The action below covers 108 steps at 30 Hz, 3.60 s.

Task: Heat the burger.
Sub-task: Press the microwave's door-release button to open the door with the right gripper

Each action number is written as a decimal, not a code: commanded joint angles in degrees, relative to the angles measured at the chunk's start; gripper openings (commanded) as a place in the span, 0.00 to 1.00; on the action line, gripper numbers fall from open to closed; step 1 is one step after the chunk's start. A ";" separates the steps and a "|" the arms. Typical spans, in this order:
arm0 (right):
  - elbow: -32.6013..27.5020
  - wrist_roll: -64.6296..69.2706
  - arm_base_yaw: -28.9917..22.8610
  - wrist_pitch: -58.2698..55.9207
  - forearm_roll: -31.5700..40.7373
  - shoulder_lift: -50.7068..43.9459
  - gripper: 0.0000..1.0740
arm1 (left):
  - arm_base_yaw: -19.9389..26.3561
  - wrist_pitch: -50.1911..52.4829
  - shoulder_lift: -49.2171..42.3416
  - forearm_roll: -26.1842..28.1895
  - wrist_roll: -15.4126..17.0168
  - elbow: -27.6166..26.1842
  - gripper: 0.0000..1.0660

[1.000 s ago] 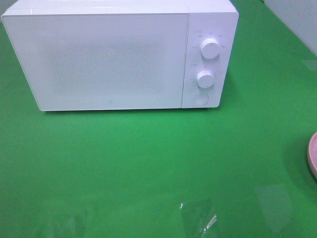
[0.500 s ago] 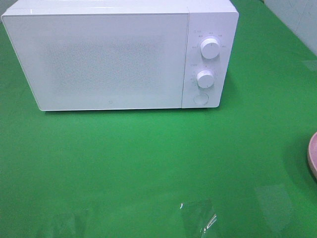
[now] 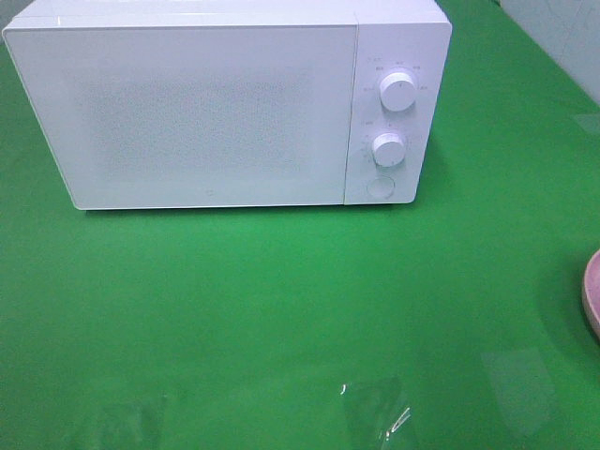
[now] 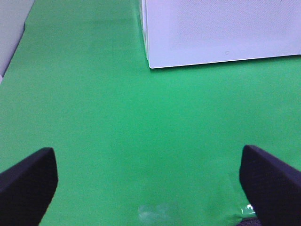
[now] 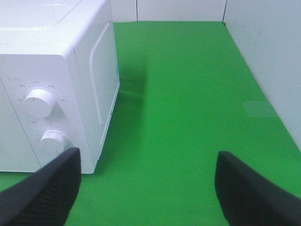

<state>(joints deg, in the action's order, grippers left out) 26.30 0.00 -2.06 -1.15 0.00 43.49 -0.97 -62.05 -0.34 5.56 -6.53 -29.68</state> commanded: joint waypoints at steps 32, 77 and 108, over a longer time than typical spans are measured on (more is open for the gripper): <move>-11.12 -23.95 -22.23 59.70 32.37 32.60 0.70 | 0.00 0.69 -0.97 0.29 0.29 0.11 0.92; -1.49 -17.65 -47.21 76.60 48.53 58.61 0.70 | 0.00 0.69 -0.97 0.29 0.29 0.11 0.92; 2.29 14.78 -43.37 70.82 45.21 64.29 0.57 | 0.00 0.69 -0.97 0.29 0.29 0.11 0.92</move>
<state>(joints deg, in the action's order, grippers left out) 28.19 3.90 -45.84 69.39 45.78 108.00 -0.97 -61.99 -0.34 5.56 -6.53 -29.68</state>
